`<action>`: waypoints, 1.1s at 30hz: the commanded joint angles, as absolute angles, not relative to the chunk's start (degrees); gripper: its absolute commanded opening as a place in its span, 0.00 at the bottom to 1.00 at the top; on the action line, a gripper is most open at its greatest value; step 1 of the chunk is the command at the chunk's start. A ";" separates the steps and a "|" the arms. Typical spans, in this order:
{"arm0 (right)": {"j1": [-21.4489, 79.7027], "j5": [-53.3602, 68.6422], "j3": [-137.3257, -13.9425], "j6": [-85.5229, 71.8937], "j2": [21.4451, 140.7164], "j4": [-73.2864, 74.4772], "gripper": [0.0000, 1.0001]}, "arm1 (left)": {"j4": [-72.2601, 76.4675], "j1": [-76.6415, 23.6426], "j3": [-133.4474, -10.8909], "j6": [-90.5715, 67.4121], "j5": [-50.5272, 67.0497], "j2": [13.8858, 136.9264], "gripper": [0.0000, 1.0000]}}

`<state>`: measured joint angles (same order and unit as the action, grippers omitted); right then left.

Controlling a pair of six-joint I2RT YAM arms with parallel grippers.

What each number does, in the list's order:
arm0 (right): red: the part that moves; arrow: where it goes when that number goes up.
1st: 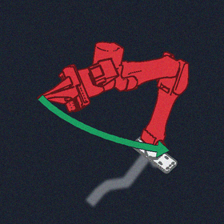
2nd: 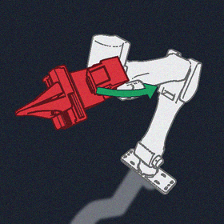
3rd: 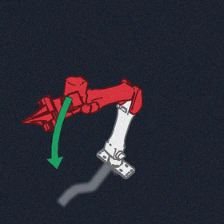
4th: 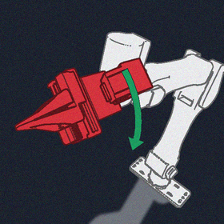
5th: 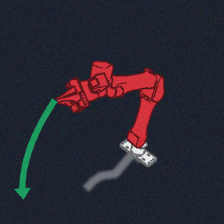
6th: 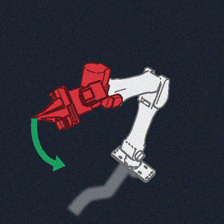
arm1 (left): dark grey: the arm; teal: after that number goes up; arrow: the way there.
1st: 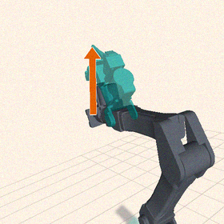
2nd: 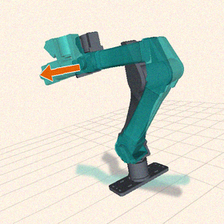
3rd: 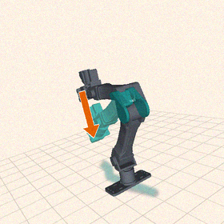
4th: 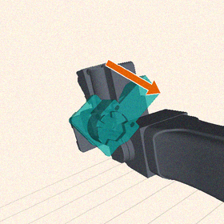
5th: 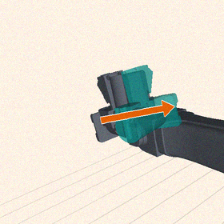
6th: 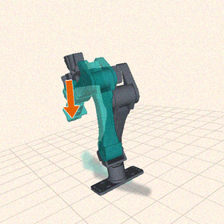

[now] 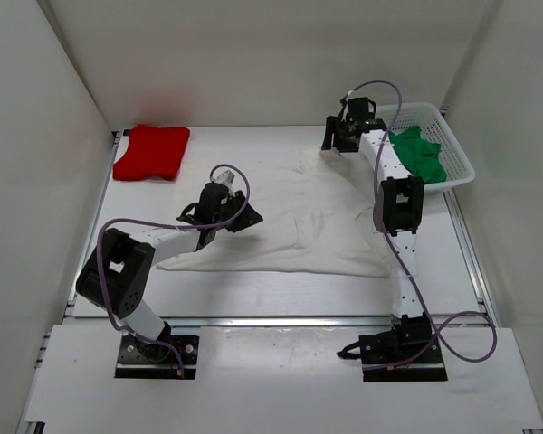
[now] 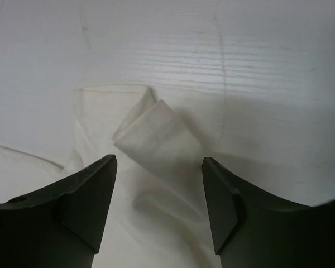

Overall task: Fold and stack the t-shirts
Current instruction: Fold the flattened tshirt in 1/3 of the way, then grap the side of the flattened tshirt furthest away from the robot with both arms

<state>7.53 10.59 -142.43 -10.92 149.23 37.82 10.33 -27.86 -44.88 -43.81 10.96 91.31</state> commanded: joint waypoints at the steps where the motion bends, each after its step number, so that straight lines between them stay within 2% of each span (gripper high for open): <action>1: 9.23 10.99 -143.96 -8.35 147.04 36.03 0.62 | 10.72 -27.34 -46.67 -43.59 11.43 91.49 0.42; 3: 9.41 11.25 -144.06 -8.17 147.40 34.90 0.65 | 10.81 -27.43 -46.58 -43.42 11.86 91.76 0.41; 5: 9.23 11.08 -143.35 -8.61 147.74 34.89 0.64 | 10.99 -28.03 -46.67 -43.68 11.87 91.93 0.41; 7: 9.23 11.16 -144.14 -9.31 148.88 35.33 0.48 | 10.73 -27.95 -46.76 -43.59 11.43 91.50 0.41; 8: 8.79 11.25 -144.31 -9.23 149.32 35.25 0.44 | 10.98 -27.95 -46.84 -43.68 11.86 91.58 0.42; 10: 8.52 9.85 -144.67 -9.49 149.85 35.33 0.27 | 10.81 -27.86 -47.28 -43.68 11.51 91.93 0.42; 11: 8.61 9.76 -144.93 -9.58 150.55 34.81 0.24 | 10.29 -27.51 -47.72 -43.42 11.43 92.11 0.41; 13: 8.44 9.41 -145.63 -10.19 150.03 34.63 0.10 | 10.55 -27.60 -48.34 -43.68 11.34 92.20 0.41; 14: 8.26 8.71 -145.63 -10.28 149.68 34.19 0.10 | 10.72 -27.34 -48.43 -43.86 11.16 92.55 0.42; 15: 8.17 9.22 -145.55 -9.94 149.50 34.36 0.18 | 10.64 -26.99 -48.69 -43.68 11.16 92.46 0.42; 17: 7.91 9.32 -145.72 -8.53 148.27 35.33 0.43 | 10.72 -26.63 -49.30 -44.12 11.25 92.98 0.41; 18: 8.08 9.58 -145.03 -7.92 147.84 36.29 0.46 | 10.64 -26.11 -49.31 -44.38 11.77 93.08 0.41; 23: 9.84 9.49 -144.94 -2.82 146.60 38.06 0.56 | 11.77 -25.40 -49.05 -44.83 12.39 93.95 0.41; 27: 10.11 12.21 -143.79 -2.99 147.21 37.35 0.59 | 11.78 -25.23 -48.61 -45.00 12.22 93.43 0.41; 30: 10.02 10.99 -144.14 -3.69 149.05 38.49 0.56 | 11.78 -25.40 -48.34 -44.65 12.22 92.90 0.41; 32: 9.93 11.77 -144.58 -4.13 149.41 39.37 0.26 | 11.78 -25.23 -48.43 -44.83 12.48 93.07 0.42; 33: 10.11 11.17 -144.58 -4.39 149.76 40.25 0.19 | 11.60 -25.49 -48.34 -45.09 12.31 92.99 0.41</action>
<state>10.17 11.11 -143.28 -4.21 150.04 38.72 10.81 -25.56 -47.88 -44.91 11.49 94.30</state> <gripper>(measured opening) 0.238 0.414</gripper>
